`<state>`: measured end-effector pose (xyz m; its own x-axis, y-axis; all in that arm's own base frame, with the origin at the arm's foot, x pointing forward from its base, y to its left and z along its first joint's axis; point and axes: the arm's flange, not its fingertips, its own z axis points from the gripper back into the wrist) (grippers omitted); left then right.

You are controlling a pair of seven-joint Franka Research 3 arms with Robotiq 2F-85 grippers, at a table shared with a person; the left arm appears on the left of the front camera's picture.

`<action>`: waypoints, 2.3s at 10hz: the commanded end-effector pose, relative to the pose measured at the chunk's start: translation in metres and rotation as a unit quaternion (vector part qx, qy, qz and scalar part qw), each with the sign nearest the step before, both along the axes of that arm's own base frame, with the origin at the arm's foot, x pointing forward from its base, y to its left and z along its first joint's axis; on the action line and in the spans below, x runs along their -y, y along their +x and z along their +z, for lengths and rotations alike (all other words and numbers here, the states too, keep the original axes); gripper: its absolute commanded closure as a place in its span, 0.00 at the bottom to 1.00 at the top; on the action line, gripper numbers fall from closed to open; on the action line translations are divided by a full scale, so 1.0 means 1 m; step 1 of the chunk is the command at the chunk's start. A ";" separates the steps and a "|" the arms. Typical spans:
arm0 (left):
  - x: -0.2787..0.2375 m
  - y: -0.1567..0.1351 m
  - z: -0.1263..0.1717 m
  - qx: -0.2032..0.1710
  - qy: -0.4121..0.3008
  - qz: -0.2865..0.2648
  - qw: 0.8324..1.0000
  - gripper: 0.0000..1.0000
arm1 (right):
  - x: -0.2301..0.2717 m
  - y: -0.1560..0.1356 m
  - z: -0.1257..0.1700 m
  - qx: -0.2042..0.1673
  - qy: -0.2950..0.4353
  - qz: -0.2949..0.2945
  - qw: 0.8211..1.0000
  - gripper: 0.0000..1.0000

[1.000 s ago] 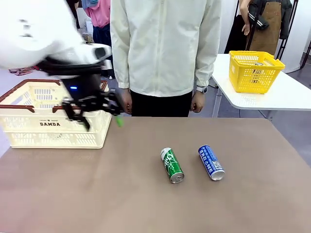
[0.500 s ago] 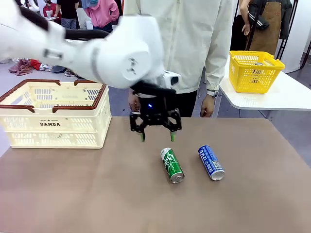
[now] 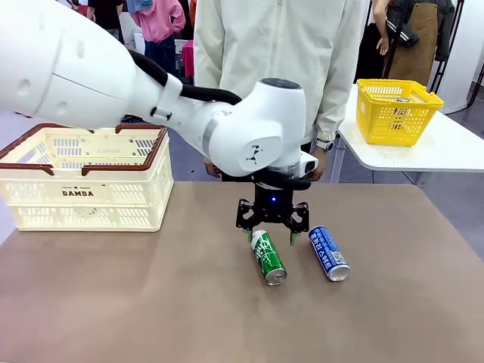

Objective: Place the drinks into the Shopping basket.
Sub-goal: Pick up one drink and place it into the Shopping basket.

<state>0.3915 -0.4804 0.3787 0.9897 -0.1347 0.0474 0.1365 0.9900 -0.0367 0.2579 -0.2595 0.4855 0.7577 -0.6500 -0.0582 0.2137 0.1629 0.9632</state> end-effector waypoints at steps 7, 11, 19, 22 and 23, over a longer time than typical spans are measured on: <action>-0.024 0.002 -0.036 0.017 -0.035 0.128 0.991 0.00 | 0.001 0.000 0.001 0.011 -0.005 0.006 1.000 0.00; -0.026 0.003 -0.054 0.004 -0.013 0.218 0.976 0.00 | 0.001 0.000 0.001 0.011 -0.005 0.006 1.000 0.00; -0.026 0.025 -0.072 0.005 -0.021 0.226 0.974 0.00 | 0.001 0.000 0.001 0.011 -0.005 0.006 1.000 0.00; -0.025 0.028 -0.074 0.011 -0.027 0.219 0.975 1.00 | 0.001 0.000 0.001 0.011 -0.005 0.006 1.000 0.00; -0.025 0.028 -0.073 0.012 -0.027 0.218 0.975 1.00 | 0.001 0.000 0.001 0.011 -0.005 0.006 1.000 0.00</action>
<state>0.4201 -0.4560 0.3088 0.9516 0.3054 0.0337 -0.3010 0.9486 -0.0975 0.2579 -0.2594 0.4855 0.7578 -0.6499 -0.0581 0.2136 0.1629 0.9632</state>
